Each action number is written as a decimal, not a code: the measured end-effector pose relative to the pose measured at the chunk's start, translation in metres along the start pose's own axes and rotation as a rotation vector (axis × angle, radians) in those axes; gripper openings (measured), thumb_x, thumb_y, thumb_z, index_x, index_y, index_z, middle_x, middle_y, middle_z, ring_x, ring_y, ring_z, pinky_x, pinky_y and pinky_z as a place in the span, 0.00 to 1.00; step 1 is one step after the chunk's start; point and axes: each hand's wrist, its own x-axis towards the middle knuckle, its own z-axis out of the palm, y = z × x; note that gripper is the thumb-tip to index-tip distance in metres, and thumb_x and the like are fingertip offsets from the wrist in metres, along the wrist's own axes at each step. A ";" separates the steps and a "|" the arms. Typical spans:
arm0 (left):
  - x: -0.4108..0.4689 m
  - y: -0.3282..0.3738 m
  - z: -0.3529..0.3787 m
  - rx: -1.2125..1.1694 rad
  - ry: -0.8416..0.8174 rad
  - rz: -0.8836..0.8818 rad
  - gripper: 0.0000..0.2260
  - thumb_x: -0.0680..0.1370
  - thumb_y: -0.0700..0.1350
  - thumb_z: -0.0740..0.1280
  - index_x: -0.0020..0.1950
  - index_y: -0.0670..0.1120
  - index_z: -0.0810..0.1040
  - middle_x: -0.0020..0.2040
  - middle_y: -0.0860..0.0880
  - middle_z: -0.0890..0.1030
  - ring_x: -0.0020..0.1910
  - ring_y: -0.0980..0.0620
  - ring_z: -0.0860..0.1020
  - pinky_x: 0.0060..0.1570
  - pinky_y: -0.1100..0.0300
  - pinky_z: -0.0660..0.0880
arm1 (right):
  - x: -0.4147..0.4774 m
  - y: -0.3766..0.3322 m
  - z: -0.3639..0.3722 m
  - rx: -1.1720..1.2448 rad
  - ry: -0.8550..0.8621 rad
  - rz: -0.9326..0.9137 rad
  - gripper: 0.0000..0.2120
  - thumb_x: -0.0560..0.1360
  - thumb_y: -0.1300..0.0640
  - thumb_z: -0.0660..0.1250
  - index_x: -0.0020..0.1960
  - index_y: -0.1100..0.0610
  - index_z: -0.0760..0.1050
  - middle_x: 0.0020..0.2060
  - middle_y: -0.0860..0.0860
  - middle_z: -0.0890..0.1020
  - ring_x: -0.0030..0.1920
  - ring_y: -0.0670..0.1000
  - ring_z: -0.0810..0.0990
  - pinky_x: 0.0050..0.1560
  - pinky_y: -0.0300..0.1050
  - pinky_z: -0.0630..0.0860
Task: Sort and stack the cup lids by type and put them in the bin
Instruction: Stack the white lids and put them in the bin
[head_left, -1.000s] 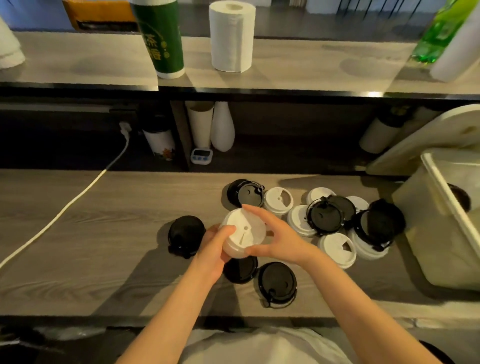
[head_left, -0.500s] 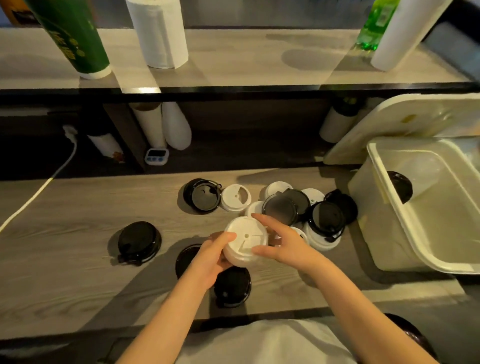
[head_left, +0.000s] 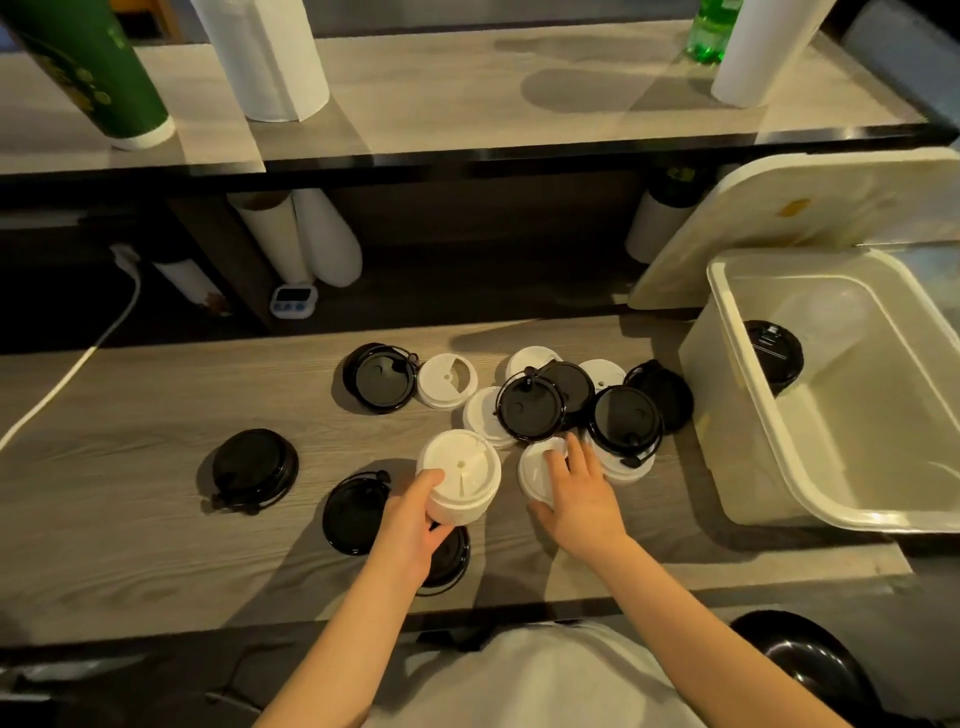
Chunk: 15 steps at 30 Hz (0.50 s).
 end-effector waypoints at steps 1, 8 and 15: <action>-0.001 0.000 -0.001 -0.002 0.009 0.002 0.18 0.76 0.40 0.64 0.66 0.43 0.69 0.59 0.44 0.74 0.58 0.47 0.72 0.57 0.50 0.70 | 0.001 0.000 0.001 -0.016 0.019 -0.002 0.33 0.75 0.45 0.64 0.73 0.57 0.55 0.76 0.59 0.51 0.76 0.61 0.50 0.71 0.53 0.60; -0.004 -0.006 -0.005 -0.001 0.030 0.026 0.24 0.76 0.40 0.66 0.71 0.44 0.65 0.59 0.44 0.74 0.56 0.47 0.73 0.52 0.51 0.71 | 0.005 0.003 0.005 0.038 0.033 -0.037 0.33 0.69 0.45 0.71 0.67 0.54 0.60 0.65 0.56 0.61 0.66 0.59 0.63 0.62 0.50 0.69; -0.001 -0.010 0.000 0.043 0.022 0.015 0.27 0.74 0.40 0.69 0.71 0.42 0.63 0.61 0.43 0.74 0.57 0.47 0.73 0.55 0.50 0.72 | 0.002 0.014 0.000 0.326 -0.006 -0.022 0.34 0.65 0.47 0.73 0.65 0.51 0.61 0.59 0.51 0.68 0.62 0.55 0.65 0.60 0.48 0.67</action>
